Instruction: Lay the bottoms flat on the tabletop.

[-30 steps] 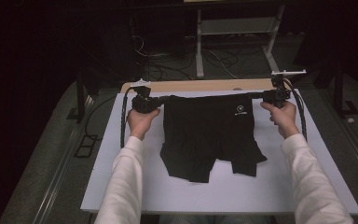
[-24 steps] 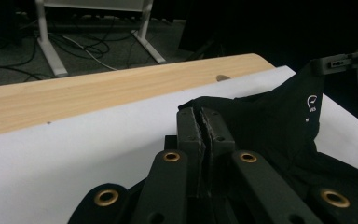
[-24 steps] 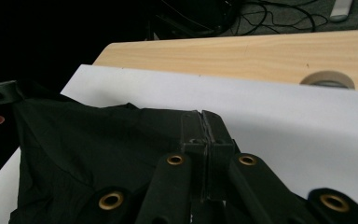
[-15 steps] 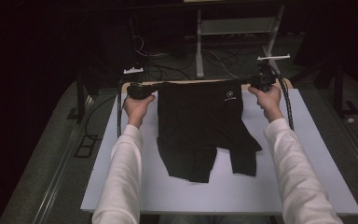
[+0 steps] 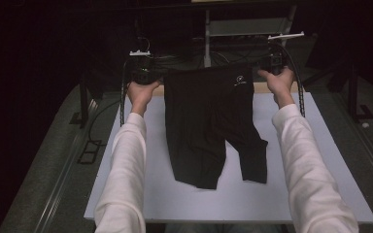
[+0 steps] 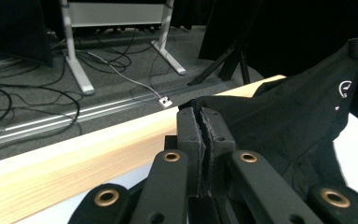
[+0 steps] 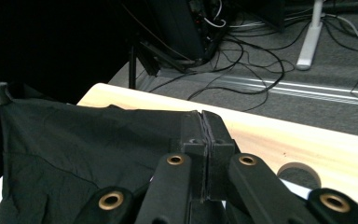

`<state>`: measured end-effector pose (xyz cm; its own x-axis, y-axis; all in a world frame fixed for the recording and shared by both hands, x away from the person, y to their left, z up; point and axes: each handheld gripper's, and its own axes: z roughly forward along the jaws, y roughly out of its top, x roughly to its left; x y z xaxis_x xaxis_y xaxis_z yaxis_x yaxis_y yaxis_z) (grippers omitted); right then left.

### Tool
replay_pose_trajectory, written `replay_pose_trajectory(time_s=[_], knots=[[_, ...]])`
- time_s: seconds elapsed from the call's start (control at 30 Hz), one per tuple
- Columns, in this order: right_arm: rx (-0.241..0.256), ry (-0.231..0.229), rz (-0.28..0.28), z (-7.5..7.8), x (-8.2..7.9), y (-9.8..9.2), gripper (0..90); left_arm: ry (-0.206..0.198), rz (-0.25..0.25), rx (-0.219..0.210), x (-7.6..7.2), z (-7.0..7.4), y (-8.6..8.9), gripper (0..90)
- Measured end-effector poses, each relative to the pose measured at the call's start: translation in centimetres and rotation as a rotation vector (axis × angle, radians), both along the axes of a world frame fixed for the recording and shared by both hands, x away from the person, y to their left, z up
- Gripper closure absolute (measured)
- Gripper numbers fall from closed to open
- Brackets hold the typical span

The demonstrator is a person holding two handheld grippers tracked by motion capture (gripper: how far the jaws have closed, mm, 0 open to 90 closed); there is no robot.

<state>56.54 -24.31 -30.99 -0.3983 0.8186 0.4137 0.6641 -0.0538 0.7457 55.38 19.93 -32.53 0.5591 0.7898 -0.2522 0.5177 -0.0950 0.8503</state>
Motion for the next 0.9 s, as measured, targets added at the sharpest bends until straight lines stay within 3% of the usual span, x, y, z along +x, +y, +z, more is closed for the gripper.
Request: replay_pose_trajectory(time_s=[0.03,0.07,0.1,0.17,0.3,0.47,0.63,0.7,0.83,0.9], knots=[[0.008,0.009,-0.007,-0.3,0.1,0.1,83.6,0.015,0.027,-0.010,0.1,-0.4,0.0,80.9],[-0.009,0.023,-0.033,-0.7,0.2,0.2,71.1,0.032,0.057,-0.013,0.1,-0.9,0.0,70.5],[-0.030,0.046,-0.072,-1.2,0.3,0.3,62.8,0.042,0.071,-0.015,0.1,-1.4,0.1,67.0],[-0.013,0.067,-0.100,-2.5,0.2,0.1,56.9,0.056,0.098,-0.032,-0.4,-2.5,0.5,64.1],[0.012,0.082,-0.096,-5.0,-0.6,-0.7,54.8,0.077,0.133,-0.078,-1.4,-4.2,1.7,55.0],[0.009,0.091,-0.079,-7.1,-1.9,-1.8,49.5,0.085,0.141,-0.138,-3.0,-5.7,2.8,44.0],[0.018,0.074,-0.060,-8.1,-3.6,-2.5,39.5,0.080,0.124,-0.206,-4.4,-6.5,3.2,32.9],[0.006,0.070,-0.044,-8.5,-4.2,-2.6,34.6,0.075,0.125,-0.215,-4.9,-6.7,3.2,29.4],[0.012,0.086,-0.004,-9.5,-5.1,-2.8,15.3,0.073,0.113,-0.224,-5.8,-7.0,3.1,15.4],[0.009,0.103,0.015,-9.8,-5.4,-2.9,12.8,0.074,0.103,-0.222,-6.2,-7.2,2.9,9.6]])
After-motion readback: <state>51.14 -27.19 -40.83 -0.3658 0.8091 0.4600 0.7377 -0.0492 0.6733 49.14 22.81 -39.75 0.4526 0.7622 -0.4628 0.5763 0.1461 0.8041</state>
